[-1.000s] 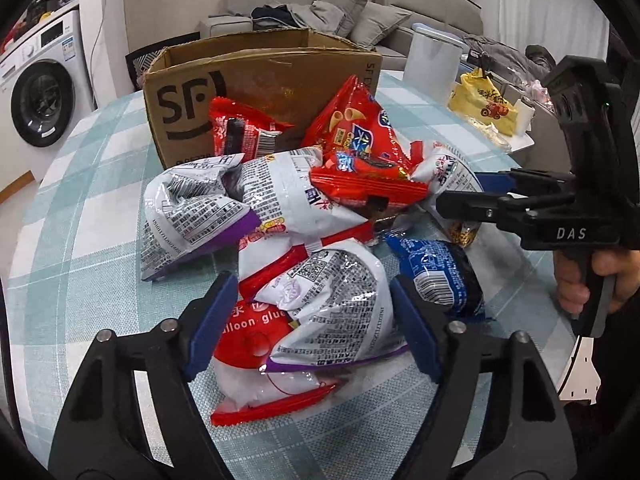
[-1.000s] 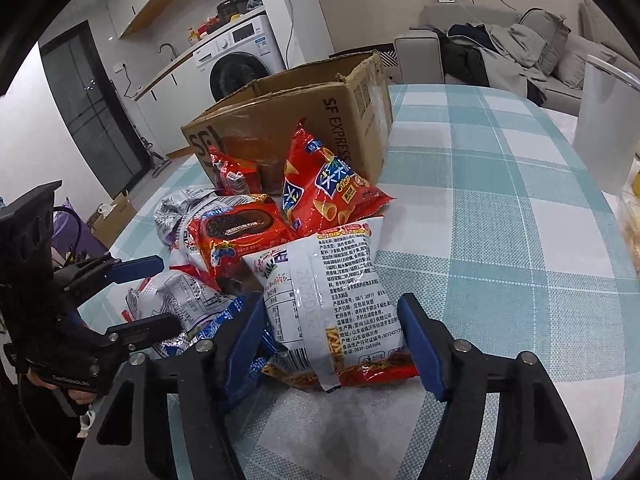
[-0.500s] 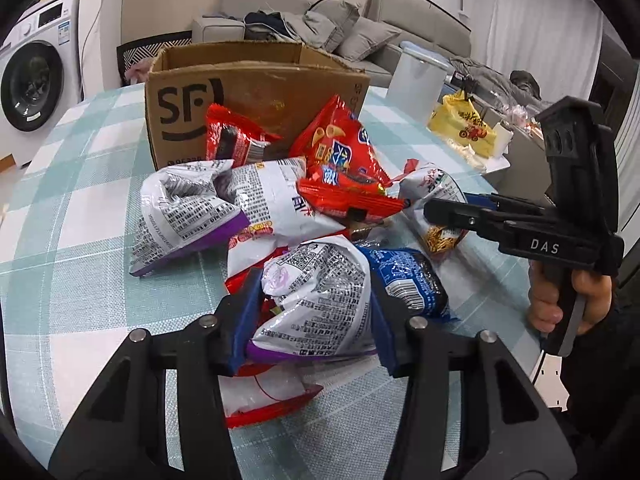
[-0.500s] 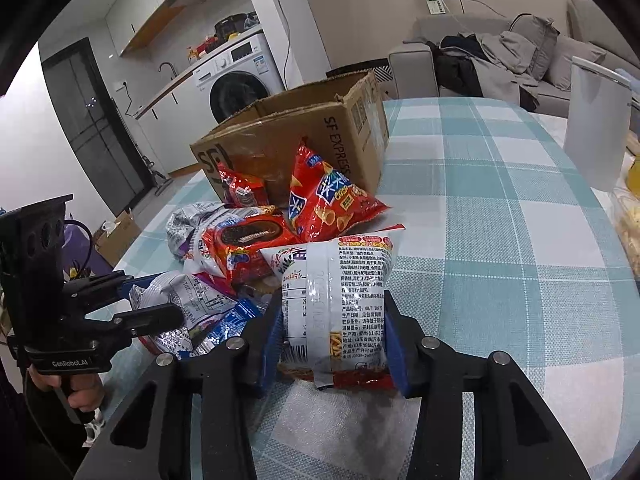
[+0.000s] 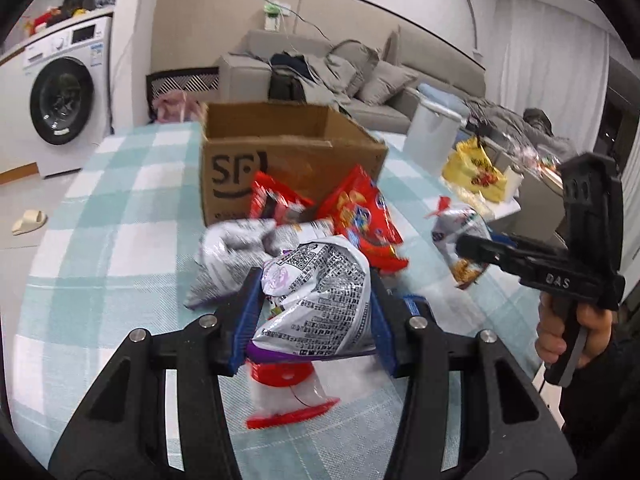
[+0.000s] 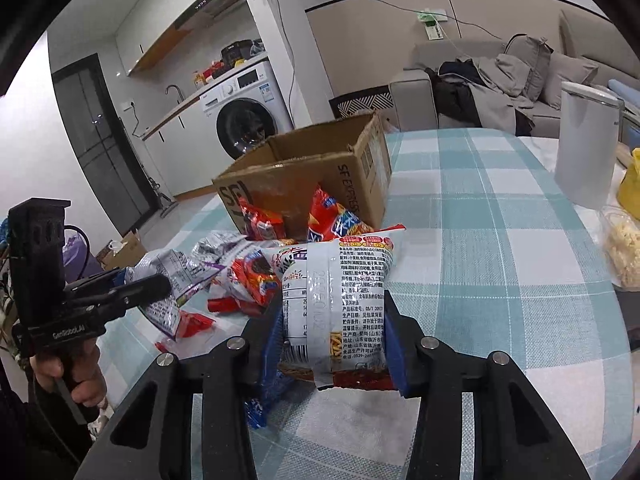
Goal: Organize snacks
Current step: 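Carry both bags into the SF box and open both tools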
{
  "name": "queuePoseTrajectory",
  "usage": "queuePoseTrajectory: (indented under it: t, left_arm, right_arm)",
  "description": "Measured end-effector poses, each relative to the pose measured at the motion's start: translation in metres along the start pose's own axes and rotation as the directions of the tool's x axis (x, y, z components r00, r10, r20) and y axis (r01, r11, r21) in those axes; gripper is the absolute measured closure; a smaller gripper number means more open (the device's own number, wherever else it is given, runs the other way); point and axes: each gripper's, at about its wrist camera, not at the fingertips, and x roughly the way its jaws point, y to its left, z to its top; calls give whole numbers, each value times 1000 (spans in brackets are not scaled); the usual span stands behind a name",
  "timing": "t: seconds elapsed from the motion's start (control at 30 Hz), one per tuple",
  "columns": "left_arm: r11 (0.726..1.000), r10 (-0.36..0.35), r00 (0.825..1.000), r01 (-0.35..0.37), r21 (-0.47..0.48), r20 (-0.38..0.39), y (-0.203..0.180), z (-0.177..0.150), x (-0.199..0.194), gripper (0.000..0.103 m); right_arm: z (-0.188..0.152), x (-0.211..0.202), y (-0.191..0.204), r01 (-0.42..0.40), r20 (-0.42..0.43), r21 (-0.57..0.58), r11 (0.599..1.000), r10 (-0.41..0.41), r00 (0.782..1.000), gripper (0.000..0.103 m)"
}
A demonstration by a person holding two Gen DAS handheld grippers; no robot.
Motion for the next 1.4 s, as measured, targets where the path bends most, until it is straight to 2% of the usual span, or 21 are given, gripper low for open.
queuePoseTrajectory:
  t: [0.27,0.5,0.87,1.4]
  left_arm:
    - [997,70,992,-68,-26,101,13,33,-18,56]
    - [993,111,984,-105,-45,138,26,63,-16,56]
    - [992,126,979,-121,-42,159,36,107,2,56]
    - [989,147,978,-141,-48,149,52,157,61,56]
  right_arm:
    - [24,-11,13,-31,60,-9,999,31,998,59]
    - [54,-9,26,-47,95,-18,999,49,994,59]
    - [93,9,42,-64,109,-19,998,66,992,59]
    - [132,50,37,-79,97,14,997,77,992,59]
